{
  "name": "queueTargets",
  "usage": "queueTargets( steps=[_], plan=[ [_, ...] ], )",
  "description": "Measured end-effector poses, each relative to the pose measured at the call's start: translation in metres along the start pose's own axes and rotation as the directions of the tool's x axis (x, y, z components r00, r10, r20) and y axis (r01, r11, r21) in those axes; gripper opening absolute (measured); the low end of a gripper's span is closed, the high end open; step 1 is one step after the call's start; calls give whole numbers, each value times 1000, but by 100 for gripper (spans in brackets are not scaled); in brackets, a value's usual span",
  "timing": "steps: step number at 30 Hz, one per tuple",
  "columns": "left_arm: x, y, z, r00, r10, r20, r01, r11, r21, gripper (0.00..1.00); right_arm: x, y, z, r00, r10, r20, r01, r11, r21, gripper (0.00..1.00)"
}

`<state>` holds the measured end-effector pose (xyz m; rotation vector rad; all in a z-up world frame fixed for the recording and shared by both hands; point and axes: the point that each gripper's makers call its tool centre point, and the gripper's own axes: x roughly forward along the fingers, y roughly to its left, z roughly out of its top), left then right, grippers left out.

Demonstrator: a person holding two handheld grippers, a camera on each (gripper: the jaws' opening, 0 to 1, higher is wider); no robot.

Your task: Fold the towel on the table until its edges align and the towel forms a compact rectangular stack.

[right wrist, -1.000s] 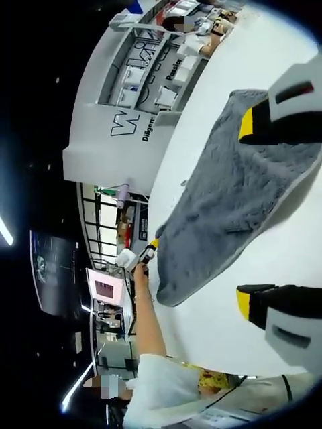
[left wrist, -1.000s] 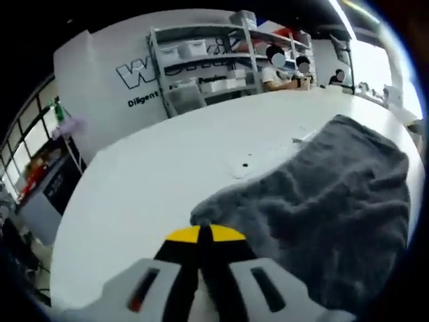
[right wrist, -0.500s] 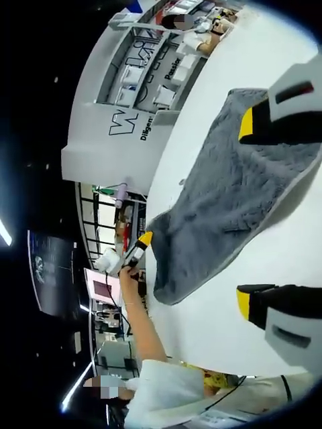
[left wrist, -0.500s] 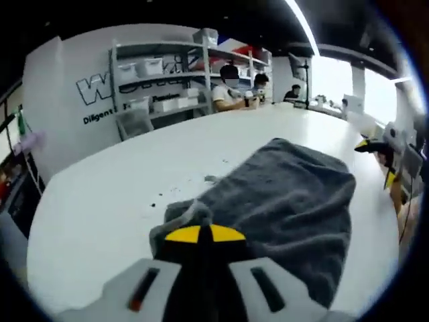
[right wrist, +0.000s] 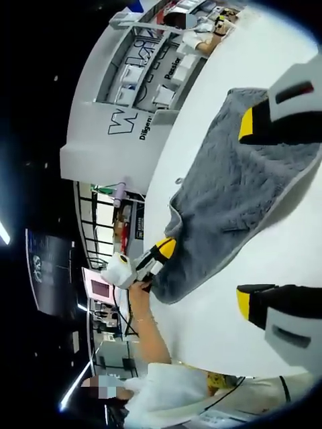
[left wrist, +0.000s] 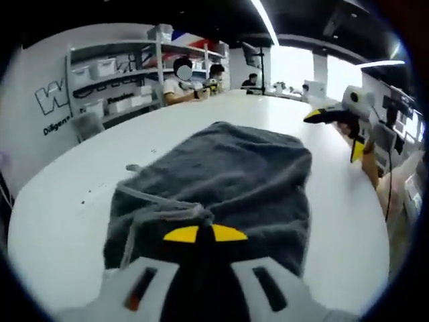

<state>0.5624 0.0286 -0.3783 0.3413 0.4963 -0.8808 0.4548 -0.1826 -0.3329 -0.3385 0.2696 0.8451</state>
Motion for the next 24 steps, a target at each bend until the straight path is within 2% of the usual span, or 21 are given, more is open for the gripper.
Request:
queueTargets(
  steps=[6,12,16,18,20,24],
  plan=[
    [10,-7,-16,999,-39,-27,38,999,-26,20,1,2,-2,1000,5,-9,-5,1000,-3,89],
    [7,-11,-17,999,-31,-24,31,1000,-4,26,2,1,-3,1000,4,-12,-4,1000,0,89],
    [-4,-14,-7,1000,-20,12,20,1000,18,33,2,1,-4,1000,2,-16,-2,1000,1,89],
    [-13,-13,-2,1000,-16,21,16,1000,20,40,2,1,-5,1000,1,-19,-1,1000,1,89],
    [-21,-12,5,998,-4,57,4,1000,0,49,2,1,-5,1000,1,-21,-1,1000,0,89],
    [-46,-5,17,992,28,126,-24,999,-33,52,3,1,-6,1000,3,-24,-3,1000,0,89]
  ],
)
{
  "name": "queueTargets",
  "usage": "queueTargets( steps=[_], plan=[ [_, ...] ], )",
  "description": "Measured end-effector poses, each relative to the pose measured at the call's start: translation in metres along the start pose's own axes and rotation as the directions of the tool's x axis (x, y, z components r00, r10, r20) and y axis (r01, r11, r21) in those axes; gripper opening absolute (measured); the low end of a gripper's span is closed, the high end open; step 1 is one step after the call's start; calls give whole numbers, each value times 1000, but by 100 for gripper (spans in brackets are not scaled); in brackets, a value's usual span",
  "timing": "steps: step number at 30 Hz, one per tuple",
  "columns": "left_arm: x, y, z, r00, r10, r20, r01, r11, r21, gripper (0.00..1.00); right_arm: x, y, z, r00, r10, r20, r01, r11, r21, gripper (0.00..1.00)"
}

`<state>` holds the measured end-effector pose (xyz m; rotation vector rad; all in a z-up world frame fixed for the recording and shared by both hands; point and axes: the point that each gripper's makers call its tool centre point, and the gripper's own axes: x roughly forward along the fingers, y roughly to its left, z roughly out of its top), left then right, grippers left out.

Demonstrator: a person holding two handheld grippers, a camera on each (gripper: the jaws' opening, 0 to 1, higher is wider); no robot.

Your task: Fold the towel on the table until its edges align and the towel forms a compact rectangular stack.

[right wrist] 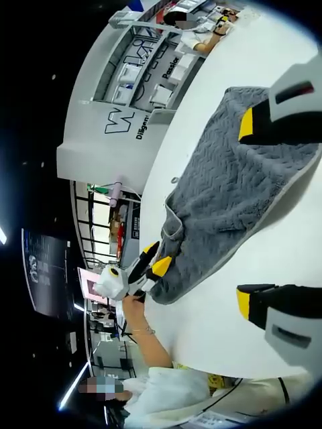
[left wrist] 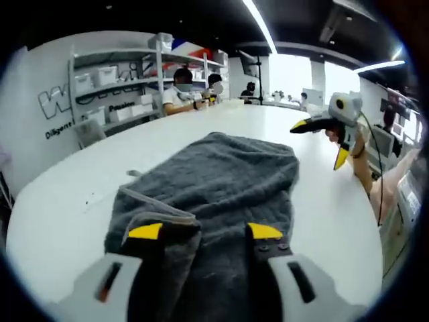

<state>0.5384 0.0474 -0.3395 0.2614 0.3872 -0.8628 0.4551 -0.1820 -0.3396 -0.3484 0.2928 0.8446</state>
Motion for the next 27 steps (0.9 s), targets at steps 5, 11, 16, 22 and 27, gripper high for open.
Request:
queueTargets(
  steps=[5,11,16,22,27],
  plan=[
    [-31,7,2,998,51,35,-49,997,-63,82,2,-1,-2,1000,-3,-10,3,1000,7,89],
    [-59,6,-6,995,90,38,-88,994,-62,87,4,-1,-5,1000,-7,-24,7,1000,-3,89],
    [-82,5,-22,994,109,28,-105,989,-100,94,7,-1,-10,999,-8,-44,8,1000,-5,89],
    [-105,8,-36,991,133,28,-129,984,-125,99,9,-1,-15,998,-12,-68,11,1000,-10,89],
    [-121,6,-30,987,114,110,-96,984,-152,99,4,-9,-15,998,-34,-60,34,999,1,89]
  ],
)
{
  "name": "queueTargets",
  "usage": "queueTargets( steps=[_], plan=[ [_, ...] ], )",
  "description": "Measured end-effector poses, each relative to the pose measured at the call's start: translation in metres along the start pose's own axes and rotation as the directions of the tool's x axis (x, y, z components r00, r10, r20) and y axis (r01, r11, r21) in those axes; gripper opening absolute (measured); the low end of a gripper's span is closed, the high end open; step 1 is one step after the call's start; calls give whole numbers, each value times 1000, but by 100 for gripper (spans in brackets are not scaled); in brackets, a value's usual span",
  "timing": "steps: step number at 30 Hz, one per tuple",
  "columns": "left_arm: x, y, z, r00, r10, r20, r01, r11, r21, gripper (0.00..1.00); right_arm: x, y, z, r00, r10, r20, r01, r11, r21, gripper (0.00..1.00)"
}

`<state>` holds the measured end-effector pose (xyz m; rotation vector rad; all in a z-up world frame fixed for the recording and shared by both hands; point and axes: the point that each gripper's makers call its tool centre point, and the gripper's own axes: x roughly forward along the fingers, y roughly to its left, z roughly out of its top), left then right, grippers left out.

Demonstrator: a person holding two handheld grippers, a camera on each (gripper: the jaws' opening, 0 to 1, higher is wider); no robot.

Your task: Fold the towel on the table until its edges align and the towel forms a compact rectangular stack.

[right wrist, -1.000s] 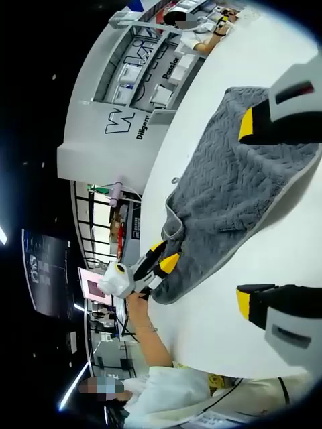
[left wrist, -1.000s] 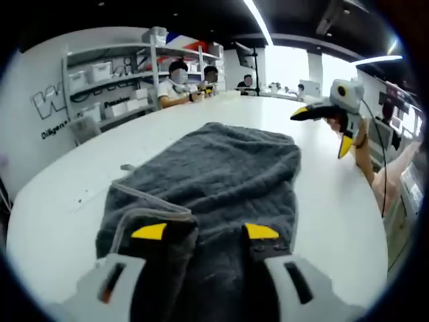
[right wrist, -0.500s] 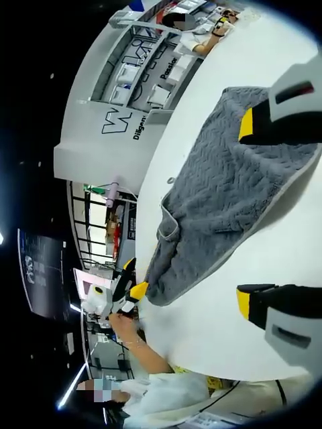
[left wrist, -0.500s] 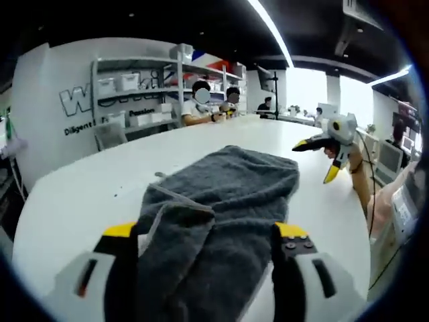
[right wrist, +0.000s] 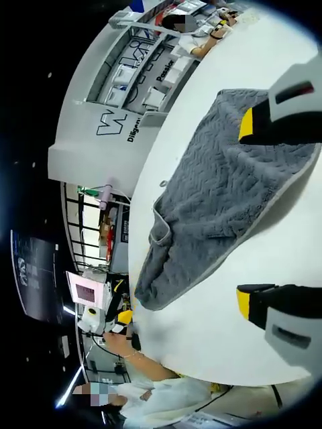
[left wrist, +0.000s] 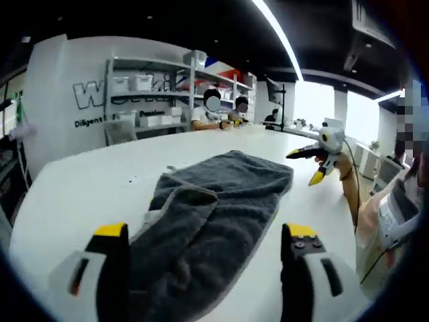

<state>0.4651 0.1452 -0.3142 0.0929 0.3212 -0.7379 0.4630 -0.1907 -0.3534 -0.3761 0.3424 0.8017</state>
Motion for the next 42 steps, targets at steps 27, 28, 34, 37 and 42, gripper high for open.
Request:
queueTargets(
  steps=[27,28,34,37,42],
  plan=[
    [-10,-17,-24,998,-33,-59,39,993,114,99,5,-6,16,998,63,7,-63,997,52,90],
    [-11,-16,-25,998,-28,-62,35,993,116,99,4,-5,20,998,67,15,-68,996,52,89],
    [-13,-16,-29,996,-22,-84,34,990,137,99,10,4,51,991,129,41,-130,991,19,87],
    [-13,-17,-32,995,-19,-98,34,989,146,99,22,4,62,991,130,10,-130,991,-7,85],
    [-19,-16,-27,997,-17,-79,29,988,149,99,52,11,88,982,187,-15,-187,982,-5,85]
  ],
)
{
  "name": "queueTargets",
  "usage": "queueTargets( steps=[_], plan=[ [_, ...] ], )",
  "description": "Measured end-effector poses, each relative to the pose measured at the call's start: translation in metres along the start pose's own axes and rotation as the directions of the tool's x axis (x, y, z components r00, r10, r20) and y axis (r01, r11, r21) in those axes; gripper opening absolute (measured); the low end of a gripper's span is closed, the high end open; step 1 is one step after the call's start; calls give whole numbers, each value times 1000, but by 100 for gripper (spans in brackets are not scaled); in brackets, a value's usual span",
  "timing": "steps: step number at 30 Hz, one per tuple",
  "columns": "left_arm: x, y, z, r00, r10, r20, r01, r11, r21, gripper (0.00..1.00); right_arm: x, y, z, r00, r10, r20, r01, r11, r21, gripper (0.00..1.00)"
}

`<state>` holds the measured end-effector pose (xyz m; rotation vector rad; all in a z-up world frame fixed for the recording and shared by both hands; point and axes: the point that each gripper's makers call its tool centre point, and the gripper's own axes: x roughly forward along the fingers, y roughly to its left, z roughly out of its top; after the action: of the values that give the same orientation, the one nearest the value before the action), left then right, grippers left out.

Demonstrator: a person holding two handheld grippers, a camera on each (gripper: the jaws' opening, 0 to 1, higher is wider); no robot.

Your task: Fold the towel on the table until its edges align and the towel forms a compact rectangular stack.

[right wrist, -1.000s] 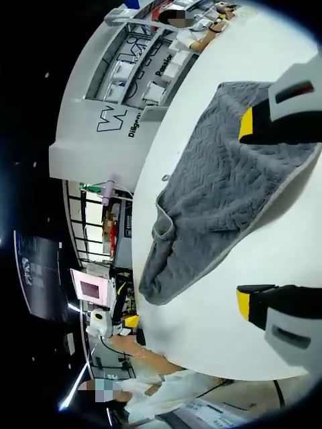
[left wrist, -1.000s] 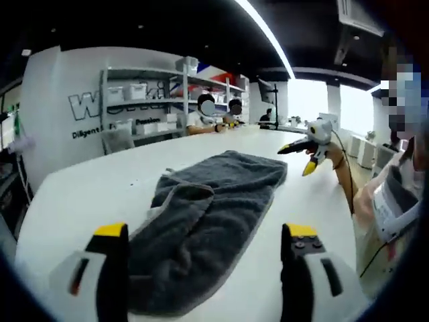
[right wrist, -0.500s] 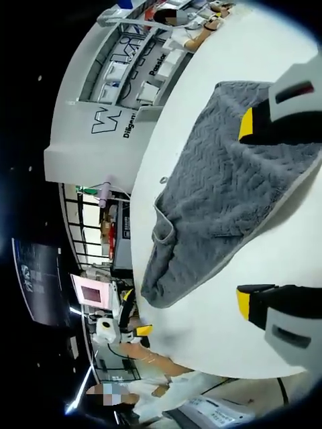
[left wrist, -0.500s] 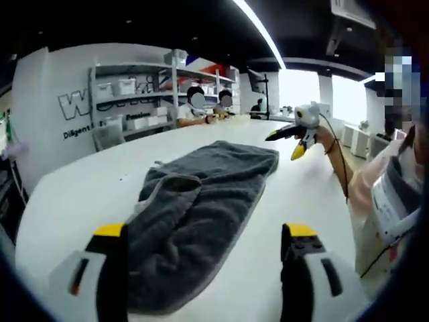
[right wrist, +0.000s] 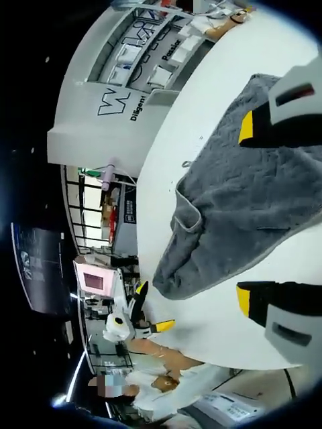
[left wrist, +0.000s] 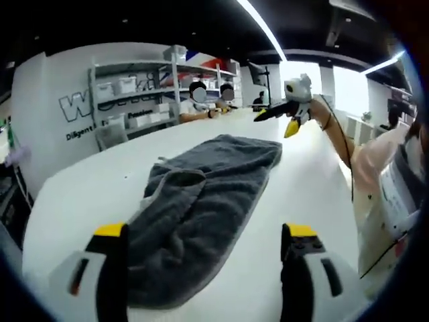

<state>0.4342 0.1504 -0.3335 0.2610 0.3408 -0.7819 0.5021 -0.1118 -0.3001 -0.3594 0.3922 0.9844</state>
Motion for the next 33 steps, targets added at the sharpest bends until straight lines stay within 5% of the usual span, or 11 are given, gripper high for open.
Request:
queueTargets(
  steps=[4,8,21,30,33],
  plan=[
    [0,0,0,1000,2,1,-2,1000,7,99,27,12,20,997,76,16,-76,997,-23,86],
    [0,-2,0,1000,-3,-4,3,1000,16,99,58,29,32,988,152,-32,-153,987,-52,79],
    [0,-5,0,999,-33,-2,33,999,18,99,176,48,87,966,247,-80,-256,957,-136,67],
    [-3,-3,-2,999,-36,-4,36,999,18,99,244,54,87,944,295,-147,-316,937,-150,53],
    [-6,-2,-1,999,-35,5,35,999,12,99,256,62,82,926,332,-182,-364,913,-187,44]
  ],
)
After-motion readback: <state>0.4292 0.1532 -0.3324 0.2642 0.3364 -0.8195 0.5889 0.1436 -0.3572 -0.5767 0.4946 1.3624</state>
